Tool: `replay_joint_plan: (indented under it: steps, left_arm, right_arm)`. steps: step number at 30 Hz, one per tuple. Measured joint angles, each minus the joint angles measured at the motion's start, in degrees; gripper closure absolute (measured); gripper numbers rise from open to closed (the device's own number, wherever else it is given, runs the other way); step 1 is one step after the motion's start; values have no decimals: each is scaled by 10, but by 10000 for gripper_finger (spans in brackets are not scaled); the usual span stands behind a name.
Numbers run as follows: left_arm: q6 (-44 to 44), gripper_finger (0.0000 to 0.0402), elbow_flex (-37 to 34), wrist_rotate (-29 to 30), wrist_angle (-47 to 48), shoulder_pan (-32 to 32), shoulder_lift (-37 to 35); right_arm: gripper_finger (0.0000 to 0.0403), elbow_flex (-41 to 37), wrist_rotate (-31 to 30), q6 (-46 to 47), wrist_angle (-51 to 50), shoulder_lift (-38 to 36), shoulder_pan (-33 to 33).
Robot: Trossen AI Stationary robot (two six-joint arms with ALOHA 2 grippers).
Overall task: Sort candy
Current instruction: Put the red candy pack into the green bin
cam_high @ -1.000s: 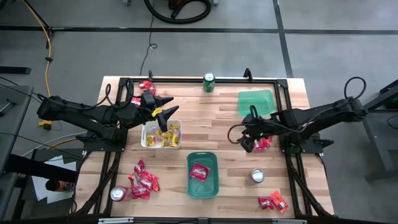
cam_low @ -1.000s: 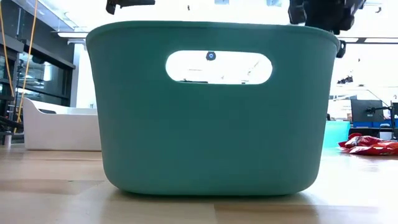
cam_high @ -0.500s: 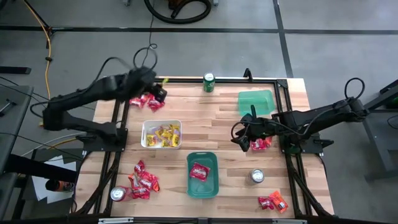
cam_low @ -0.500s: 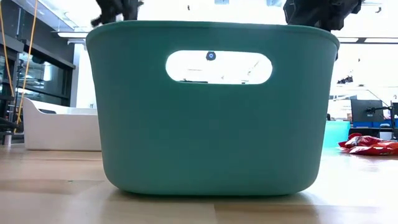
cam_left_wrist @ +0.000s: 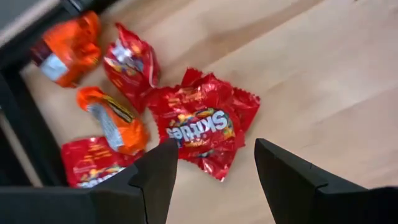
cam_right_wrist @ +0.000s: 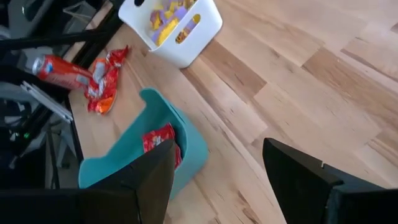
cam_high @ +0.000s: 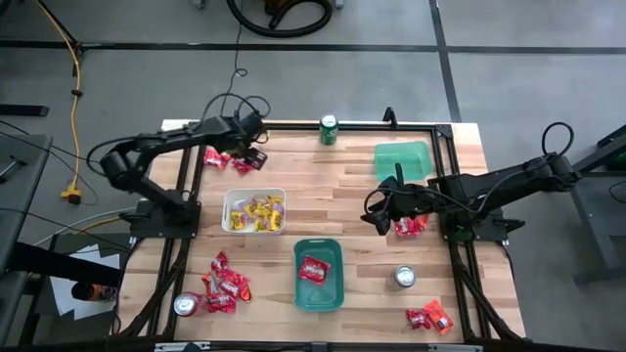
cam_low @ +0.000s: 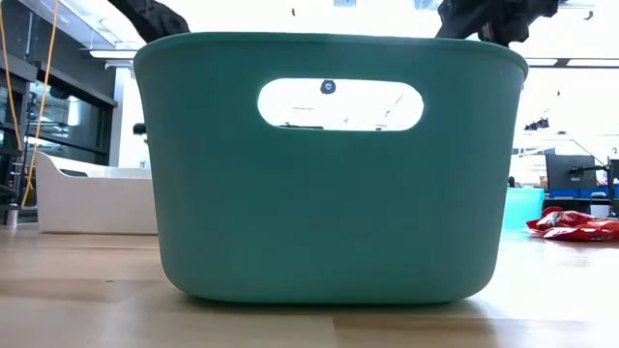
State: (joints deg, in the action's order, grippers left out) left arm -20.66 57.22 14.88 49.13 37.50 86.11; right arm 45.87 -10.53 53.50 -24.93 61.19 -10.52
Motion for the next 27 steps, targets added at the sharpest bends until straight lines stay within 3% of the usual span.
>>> replay_joint_plan:
  steps: [20, 24, 27]
  left_arm:
    - [-18, 204, -13, -4, -47, 0, 123]
    - [-13, 243, -13, 1, -46, 0, 131]
    - [-12, 315, -13, 2, -43, 0, 132]
  right_arm:
    - [164, 0, -26, 21, 0, 0, 0]
    - [164, 0, -26, 20, 0, 0, 0]
    - [164, 0, -26, 20, 0, 0, 0]
